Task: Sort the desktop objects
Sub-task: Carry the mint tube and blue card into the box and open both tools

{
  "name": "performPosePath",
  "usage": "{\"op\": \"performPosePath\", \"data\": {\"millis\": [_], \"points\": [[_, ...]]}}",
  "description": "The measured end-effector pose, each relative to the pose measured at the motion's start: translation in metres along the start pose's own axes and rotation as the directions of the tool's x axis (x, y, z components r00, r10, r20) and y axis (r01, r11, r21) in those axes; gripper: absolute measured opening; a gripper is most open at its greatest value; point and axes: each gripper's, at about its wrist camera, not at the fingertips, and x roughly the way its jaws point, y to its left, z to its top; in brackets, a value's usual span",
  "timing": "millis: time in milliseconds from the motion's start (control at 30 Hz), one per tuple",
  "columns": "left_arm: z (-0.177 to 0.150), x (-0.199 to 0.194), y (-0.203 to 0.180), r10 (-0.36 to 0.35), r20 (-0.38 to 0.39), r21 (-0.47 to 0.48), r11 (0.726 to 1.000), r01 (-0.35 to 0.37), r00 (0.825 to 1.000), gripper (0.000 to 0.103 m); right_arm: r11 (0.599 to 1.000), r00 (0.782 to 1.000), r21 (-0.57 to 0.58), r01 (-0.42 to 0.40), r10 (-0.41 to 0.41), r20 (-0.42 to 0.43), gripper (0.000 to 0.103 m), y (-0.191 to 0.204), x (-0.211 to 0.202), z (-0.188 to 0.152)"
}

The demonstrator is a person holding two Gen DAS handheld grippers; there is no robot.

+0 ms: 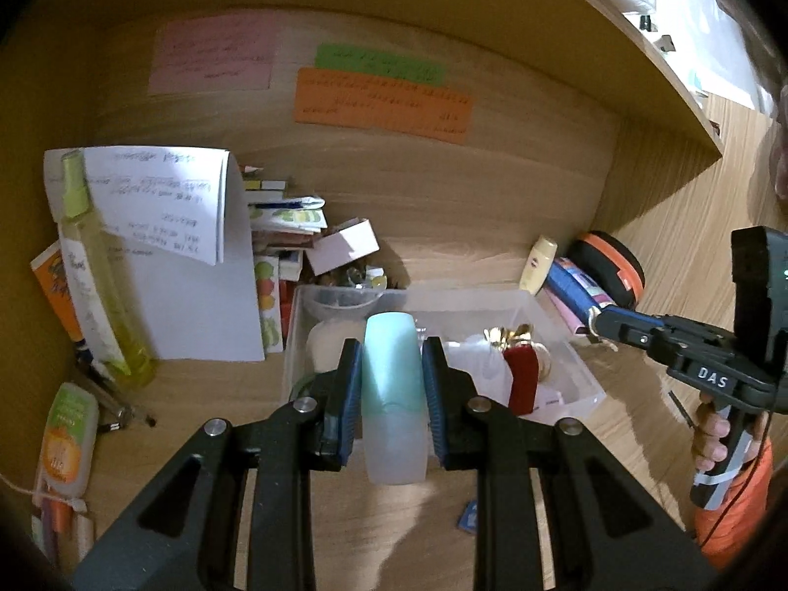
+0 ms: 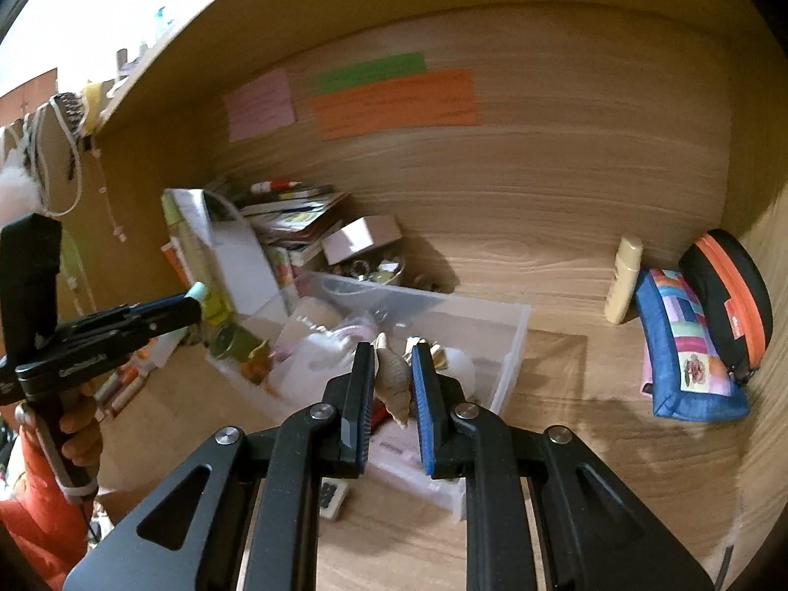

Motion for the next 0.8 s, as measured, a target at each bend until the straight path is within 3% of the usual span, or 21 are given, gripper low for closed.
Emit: {"op": "performPosePath", "data": {"millis": [333,800], "points": [[0.017,0.03,-0.001,-0.034,-0.031,-0.002,0.999,0.034,0.999,0.024,0.999,1.0,0.047,0.022,-0.022,0.0,0.014,-0.015,0.029,0.017],[0.02,0.094,0.0,-0.046,-0.149,-0.024,0.999,0.043,0.988,0.024,0.997,0.998,0.069,0.027,-0.024,-0.054,0.014,-0.029,0.074,0.016]]}}
